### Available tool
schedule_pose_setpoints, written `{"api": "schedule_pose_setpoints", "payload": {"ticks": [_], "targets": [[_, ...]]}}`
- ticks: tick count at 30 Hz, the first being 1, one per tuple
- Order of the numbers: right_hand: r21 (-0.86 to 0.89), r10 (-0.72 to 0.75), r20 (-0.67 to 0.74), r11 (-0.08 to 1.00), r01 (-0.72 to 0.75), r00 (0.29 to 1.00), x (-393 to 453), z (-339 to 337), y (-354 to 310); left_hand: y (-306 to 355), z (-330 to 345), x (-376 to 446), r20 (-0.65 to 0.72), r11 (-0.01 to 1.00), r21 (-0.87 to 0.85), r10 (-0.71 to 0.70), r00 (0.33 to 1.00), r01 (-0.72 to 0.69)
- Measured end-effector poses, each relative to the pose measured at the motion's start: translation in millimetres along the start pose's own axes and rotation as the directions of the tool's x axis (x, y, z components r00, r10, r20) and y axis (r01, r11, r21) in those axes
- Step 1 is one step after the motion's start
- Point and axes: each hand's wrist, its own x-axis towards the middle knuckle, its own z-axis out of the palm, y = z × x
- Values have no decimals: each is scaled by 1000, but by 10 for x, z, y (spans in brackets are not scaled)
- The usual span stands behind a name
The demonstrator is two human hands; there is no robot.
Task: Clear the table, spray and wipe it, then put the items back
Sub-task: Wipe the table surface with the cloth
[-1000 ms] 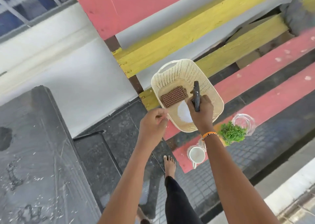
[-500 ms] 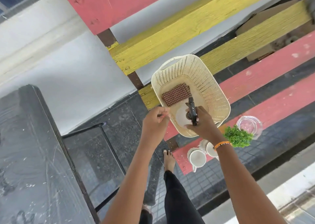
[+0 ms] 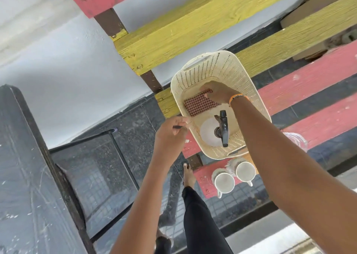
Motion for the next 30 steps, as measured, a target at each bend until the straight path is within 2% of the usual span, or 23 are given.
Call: {"api": "schedule_pose_setpoints", "payload": {"ticks": [3,9,12,15,18,21,24,27,30], "targets": [[-211,0,84,977,17,996,238,115,48,-61,8,46,-27,1000,-14,-14,1000,14],[-408,-11,-4,913,9,1000,259,134,15,-141,-15,53,-10,999,-26,-42,999,42],[-454,-39,-49,891,12,998,143,30,-67,-145,-72,10,-19,999,-36,-38,999,38],[-481,-148,-175,875,46,973,-111,-190,-219,-117,-165,-65,-35,998,-51,-21,999,20],[-436,-268,-272,890,130,924,-495,-445,-499,-68,-290,-203,-59,994,-109,0,998,-7],[-295,-316,-370,931,212,873,-922,-534,-851,-2,-381,-301,-86,985,-169,19,996,-34],[-54,-312,-423,946,321,851,-1377,-318,-1275,40,-552,-489,-96,958,-280,30,995,-56],[361,-266,-324,853,378,908,-1762,87,-1676,-30,-756,-744,-122,883,-459,49,991,-100],[574,-257,-178,757,313,950,-2056,581,-2010,-250,-1014,-1077,-264,843,-504,56,963,-187]]}}
